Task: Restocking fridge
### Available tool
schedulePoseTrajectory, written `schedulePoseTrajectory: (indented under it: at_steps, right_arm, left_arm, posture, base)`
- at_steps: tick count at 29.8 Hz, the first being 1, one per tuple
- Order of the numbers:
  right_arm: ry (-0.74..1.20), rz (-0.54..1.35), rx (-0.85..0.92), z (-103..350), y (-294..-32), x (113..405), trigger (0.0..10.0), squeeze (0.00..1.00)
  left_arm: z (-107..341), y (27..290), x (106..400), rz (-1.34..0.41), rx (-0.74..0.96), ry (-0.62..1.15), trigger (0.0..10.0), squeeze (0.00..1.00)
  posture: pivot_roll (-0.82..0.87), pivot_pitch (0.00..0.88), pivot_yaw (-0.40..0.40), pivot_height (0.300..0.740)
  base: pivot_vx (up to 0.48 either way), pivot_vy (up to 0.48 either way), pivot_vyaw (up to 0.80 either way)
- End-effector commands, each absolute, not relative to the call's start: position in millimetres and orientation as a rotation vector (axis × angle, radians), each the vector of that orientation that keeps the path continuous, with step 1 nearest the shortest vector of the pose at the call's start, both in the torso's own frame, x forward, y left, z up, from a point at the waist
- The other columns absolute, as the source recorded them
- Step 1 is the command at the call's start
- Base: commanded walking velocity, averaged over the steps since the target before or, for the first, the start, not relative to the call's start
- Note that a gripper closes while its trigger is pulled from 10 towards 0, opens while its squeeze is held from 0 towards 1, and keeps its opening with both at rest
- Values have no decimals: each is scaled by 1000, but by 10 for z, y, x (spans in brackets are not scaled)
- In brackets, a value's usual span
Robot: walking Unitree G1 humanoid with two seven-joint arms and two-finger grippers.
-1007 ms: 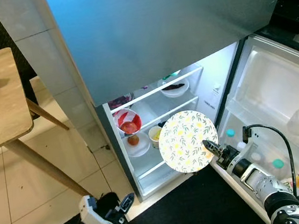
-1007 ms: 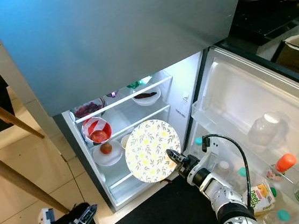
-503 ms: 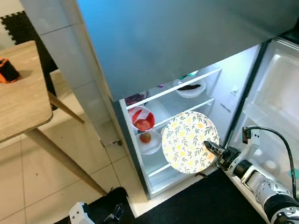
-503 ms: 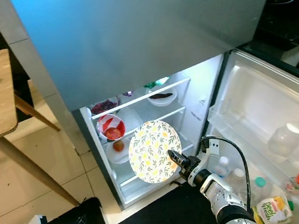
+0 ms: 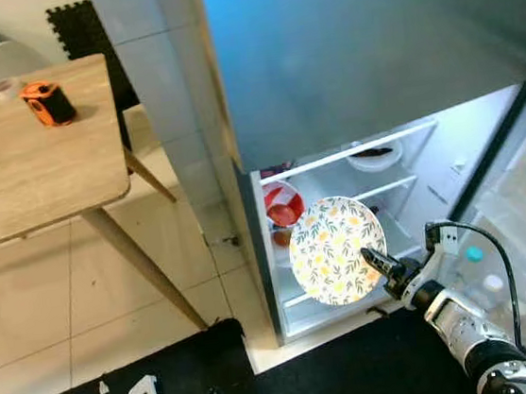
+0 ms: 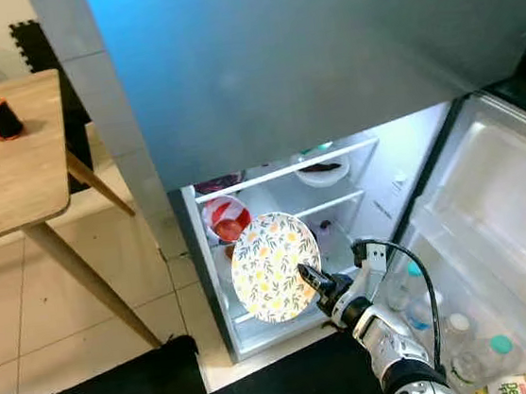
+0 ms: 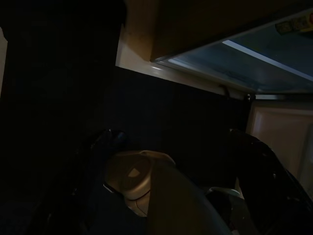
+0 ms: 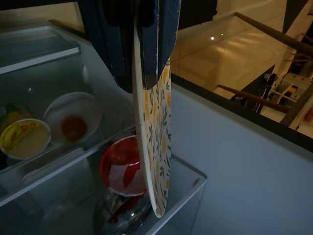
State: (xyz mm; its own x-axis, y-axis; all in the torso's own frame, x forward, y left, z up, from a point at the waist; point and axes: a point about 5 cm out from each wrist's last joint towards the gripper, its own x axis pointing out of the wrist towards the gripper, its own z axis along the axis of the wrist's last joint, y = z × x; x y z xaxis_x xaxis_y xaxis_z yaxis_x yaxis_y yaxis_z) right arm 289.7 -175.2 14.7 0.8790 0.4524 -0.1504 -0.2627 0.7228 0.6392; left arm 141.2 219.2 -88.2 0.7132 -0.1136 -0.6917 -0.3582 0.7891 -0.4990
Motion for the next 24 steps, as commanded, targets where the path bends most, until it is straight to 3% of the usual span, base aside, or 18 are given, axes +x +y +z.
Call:
schedulePoseTrajectory:
  at_steps: [1,10,18,19,24]
  right_arm:
    - [308,394,650,132,-1745,2891,10000,0]
    - [315,384,645,114,-1747,2881,10000,0]
    - [342,272,599,67,-1865,2874,10000,0]
    - [368,182,567,40,-1946,2872,10000,0]
    - [384,72,543,16,-2066,2860,10000,0]
  left_arm:
    - [-904,2185,1363,147,-649,801,10000,0]
    - [-897,2193,1377,135,-644,802,10000,0]
    - [-893,2179,1391,116,-640,805,10000,0]
    - [-894,2177,1389,113,-639,807,10000,0]
    - [-896,2165,1386,104,-651,810,10000,0]
  posture:
    - [-17,38,-7,740]
    - [-14,33,-6,740]
    - [-14,29,-7,740]
    - [-14,29,-7,740]
    - [-14,29,-7,740]
  base:
    - [0,0,644]
    - [0,0,642]
    - [0,0,642]
    - [0,0,550]
    - [0,0,0]
